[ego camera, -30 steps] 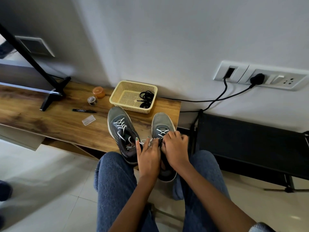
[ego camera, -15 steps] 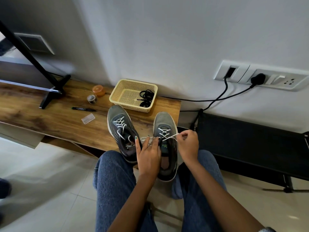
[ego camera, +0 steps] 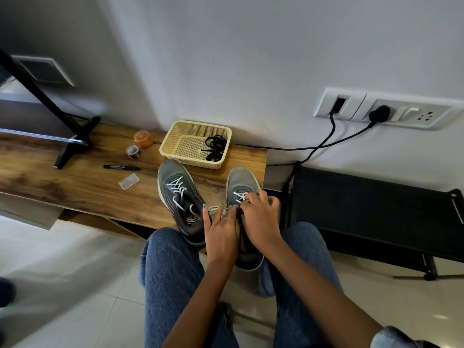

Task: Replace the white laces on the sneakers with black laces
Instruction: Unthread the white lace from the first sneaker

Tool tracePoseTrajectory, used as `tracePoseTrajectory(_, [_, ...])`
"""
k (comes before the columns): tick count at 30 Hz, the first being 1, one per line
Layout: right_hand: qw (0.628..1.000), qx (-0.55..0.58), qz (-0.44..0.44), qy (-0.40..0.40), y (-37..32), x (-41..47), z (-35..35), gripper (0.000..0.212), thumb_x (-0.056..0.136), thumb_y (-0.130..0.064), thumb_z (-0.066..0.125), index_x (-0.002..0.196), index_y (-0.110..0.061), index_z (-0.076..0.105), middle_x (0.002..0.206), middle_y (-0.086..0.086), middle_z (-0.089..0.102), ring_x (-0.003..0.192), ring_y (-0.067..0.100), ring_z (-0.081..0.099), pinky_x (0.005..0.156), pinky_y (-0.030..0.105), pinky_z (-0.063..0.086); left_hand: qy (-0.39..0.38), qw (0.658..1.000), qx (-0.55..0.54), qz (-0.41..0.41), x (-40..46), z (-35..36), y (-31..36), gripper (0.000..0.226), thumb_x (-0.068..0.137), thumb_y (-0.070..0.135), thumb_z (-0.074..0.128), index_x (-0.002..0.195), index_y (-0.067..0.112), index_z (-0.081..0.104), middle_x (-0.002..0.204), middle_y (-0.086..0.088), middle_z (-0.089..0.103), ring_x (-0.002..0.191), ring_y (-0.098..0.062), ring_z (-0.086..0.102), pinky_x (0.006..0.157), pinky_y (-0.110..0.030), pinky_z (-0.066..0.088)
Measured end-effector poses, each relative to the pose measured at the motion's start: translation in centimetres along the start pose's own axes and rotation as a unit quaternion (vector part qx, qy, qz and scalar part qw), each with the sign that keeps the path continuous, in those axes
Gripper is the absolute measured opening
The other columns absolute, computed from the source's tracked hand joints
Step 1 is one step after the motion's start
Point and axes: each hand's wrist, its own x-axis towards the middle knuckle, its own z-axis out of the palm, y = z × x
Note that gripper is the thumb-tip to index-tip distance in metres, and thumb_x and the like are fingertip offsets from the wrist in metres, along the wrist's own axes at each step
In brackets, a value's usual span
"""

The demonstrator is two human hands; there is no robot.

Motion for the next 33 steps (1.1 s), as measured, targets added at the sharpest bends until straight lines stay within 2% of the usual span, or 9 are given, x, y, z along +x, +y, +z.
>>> tracePoseTrajectory(4, [0.998, -0.022, 0.01, 0.056, 0.1, -0.2, 0.4, 0.017, 0.063, -0.023, 0.085, 0.071, -0.022, 0.07, 0.08, -0.005, 0.063, 0.087, 0.021, 0.058, 0.074, 0.038, 0.044, -0.003, 1.0, 0.01, 0.001, 0.0, 0.1, -0.1, 0.034, 0.086, 0.021, 0.046, 0.108, 0.01, 0.07, 0.095, -0.006, 0.074, 0.108, -0.023, 0.065, 0.11, -0.05, 0.019])
tracePoseTrajectory(8, [0.993, -0.027, -0.001, 0.116, 0.4, -0.3, 0.6, 0.017, 0.066, -0.024, 0.083, 0.074, -0.021, 0.068, 0.082, -0.005, 0.062, 0.083, 0.019, 0.057, 0.076, 0.035, 0.028, -0.013, 0.999, 0.028, -0.014, 0.0, 0.3, 0.2, 0.029, 0.081, 0.014, 0.067, 0.108, 0.009, 0.07, 0.096, -0.006, 0.073, 0.11, -0.024, 0.064, 0.11, -0.051, 0.017])
tracePoseTrajectory(12, [0.993, -0.002, 0.021, 0.119, 1.0, -0.4, 0.5, 0.011, 0.073, -0.025, 0.077, 0.078, -0.021, 0.068, 0.085, -0.004, 0.062, 0.082, 0.018, 0.056, 0.075, 0.035, 0.04, -0.011, 0.999, 0.028, -0.023, 0.0, 0.2, 0.7, 0.032, 0.077, 0.012, 0.076, 0.107, 0.008, 0.07, 0.094, -0.007, 0.074, 0.11, -0.025, 0.064, 0.111, -0.051, 0.014])
tracePoseTrajectory(15, [0.99, 0.064, 0.056, 0.115, 1.4, -0.4, 0.4, 0.008, 0.077, -0.022, 0.072, 0.079, -0.018, 0.066, 0.085, -0.004, 0.06, 0.081, 0.019, 0.055, 0.072, 0.036, 0.042, 0.002, 0.999, 0.036, -0.021, 0.1, 0.3, 0.6, 0.028, 0.079, 0.014, 0.064, 0.106, 0.01, 0.071, 0.093, -0.005, 0.074, 0.108, -0.023, 0.066, 0.11, -0.051, 0.016])
tracePoseTrajectory(18, [0.969, 0.193, 0.124, 0.088, 1.2, -0.9, 0.6, 0.005, 0.083, -0.018, 0.065, 0.081, -0.015, 0.061, 0.088, -0.001, 0.057, 0.085, 0.019, 0.053, 0.077, 0.037, 0.038, 0.005, 0.999, 0.036, -0.017, 0.2, 0.4, 0.9, 0.029, 0.076, 0.011, 0.075, 0.105, 0.01, 0.071, 0.093, -0.007, 0.074, 0.107, -0.023, 0.066, 0.109, -0.051, 0.017])
tracePoseTrajectory(22, [0.903, 0.359, 0.219, 0.087, 0.7, -1.6, 0.9, 0.007, 0.091, -0.013, 0.055, 0.085, -0.008, 0.057, 0.091, 0.001, 0.051, 0.082, 0.017, 0.053, 0.064, 0.021, 0.03, -0.015, 0.999, 0.033, -0.01, 0.5, 0.4, 1.4, 0.036, 0.074, 0.013, 0.08, 0.108, 0.01, 0.069, 0.09, -0.007, 0.074, 0.11, -0.022, 0.065, 0.112, -0.051, 0.014])
tracePoseTrajectory(25, [0.893, 0.373, 0.233, 0.096, 0.4, -1.8, 0.7, 0.008, 0.092, -0.013, 0.054, 0.086, -0.008, 0.056, 0.093, -0.001, 0.049, 0.077, 0.013, 0.05, 0.06, 0.019, 0.027, -0.004, 1.0, 0.03, -0.002, 0.5, 0.5, 1.6, 0.036, 0.072, 0.013, 0.081, 0.106, 0.008, 0.07, 0.085, -0.007, 0.075, 0.109, -0.022, 0.065, 0.11, -0.052, 0.017])
tracePoseTrajectory(28, [0.898, 0.368, 0.222, 0.094, 0.4, -1.9, 0.5, 0.008, 0.093, -0.013, 0.053, 0.086, -0.01, 0.051, 0.091, -0.001, 0.047, 0.074, 0.013, 0.048, 0.061, 0.021, 0.029, 0.032, 0.999, 0.031, 0.003, 0.6, 0.5, 1.7, 0.024, 0.082, 0.016, 0.062, 0.104, 0.009, 0.071, 0.088, -0.008, 0.074, 0.105, -0.021, 0.067, 0.109, -0.051, 0.018])
tracePoseTrajectory(33, [0.946, 0.285, 0.15, 0.042, 0.9, -1.4, 0.0, 0.003, 0.092, -0.014, 0.051, 0.092, -0.012, 0.054, 0.094, -0.002, 0.05, 0.08, 0.017, 0.052, 0.062, 0.026, 0.032, 0.031, 0.999, -0.002, -0.045, 0.8, 0.2, 1.5, 0.042, 0.089, 0.033, 0.037, 0.099, 0.014, 0.074, 0.082, -0.003, 0.074, 0.096, -0.017, 0.069, 0.111, -0.047, 0.012])
